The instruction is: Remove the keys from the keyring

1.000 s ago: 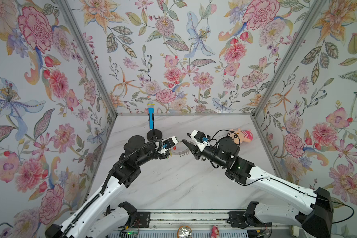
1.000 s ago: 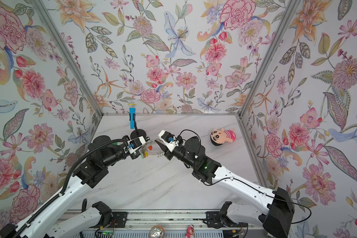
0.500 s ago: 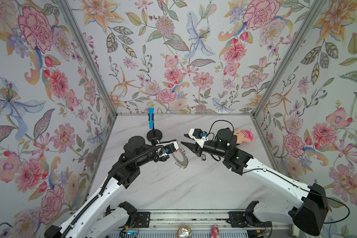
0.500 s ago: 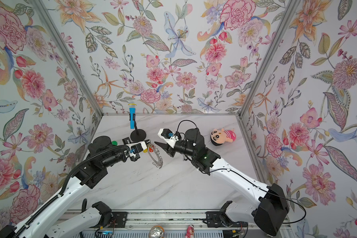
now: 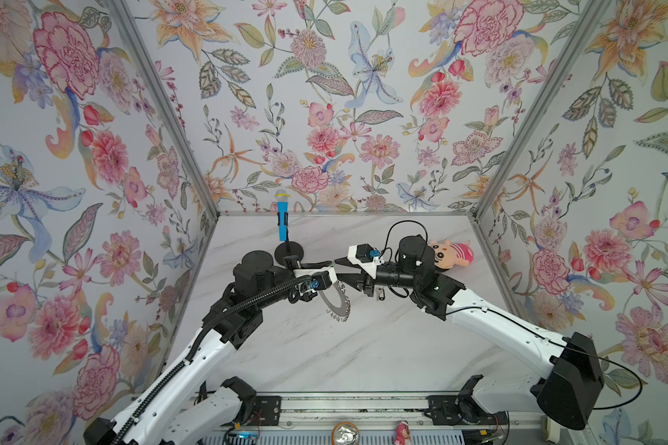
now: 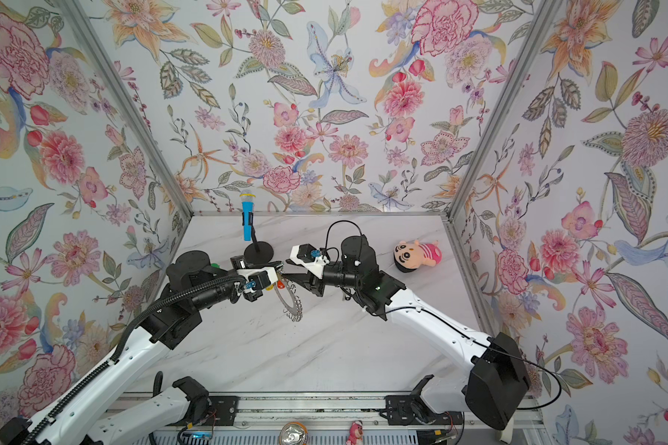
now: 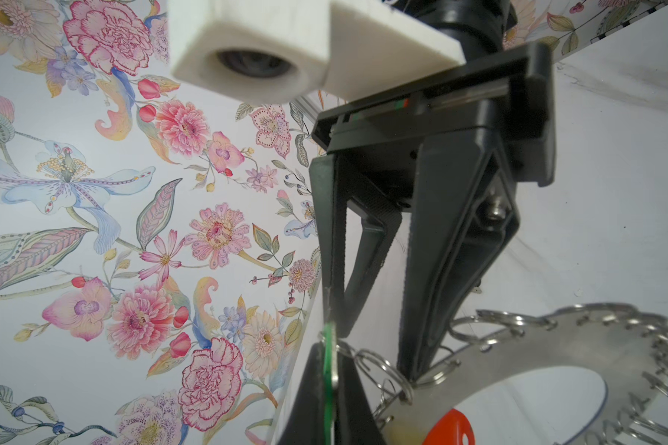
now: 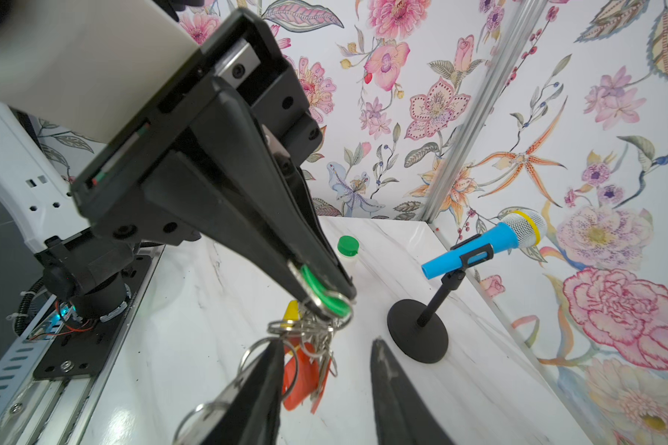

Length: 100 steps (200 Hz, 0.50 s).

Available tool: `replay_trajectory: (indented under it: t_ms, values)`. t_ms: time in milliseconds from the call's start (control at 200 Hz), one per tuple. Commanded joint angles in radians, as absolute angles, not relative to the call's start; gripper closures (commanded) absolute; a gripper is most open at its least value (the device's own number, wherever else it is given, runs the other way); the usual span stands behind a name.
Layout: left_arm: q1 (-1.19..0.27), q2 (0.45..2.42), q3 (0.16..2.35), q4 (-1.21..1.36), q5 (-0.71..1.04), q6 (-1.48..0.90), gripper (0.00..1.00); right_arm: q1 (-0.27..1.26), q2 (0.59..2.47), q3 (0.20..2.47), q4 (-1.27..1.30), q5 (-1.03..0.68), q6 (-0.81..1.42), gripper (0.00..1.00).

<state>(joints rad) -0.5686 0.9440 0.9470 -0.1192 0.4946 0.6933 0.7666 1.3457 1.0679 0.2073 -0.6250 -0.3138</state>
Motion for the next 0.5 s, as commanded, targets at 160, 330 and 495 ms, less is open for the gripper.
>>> replay_trajectory:
  t_ms: [160,330,495]
  values:
    - [-0.565,0.967,1.024,-0.126,0.515,0.748,1.0,0.755,1.378,1.106,0.228,-0.725,-0.303,0.65]
    - [-0.564,0.992,1.061,-0.167,0.497,0.781,1.0,0.746,1.382,1.109,0.226,-0.754,-0.307,0.73]
    - [-0.562,1.008,1.077,-0.175,0.49,0.796,1.0,0.741,1.374,1.102,0.231,-0.772,-0.307,0.83]
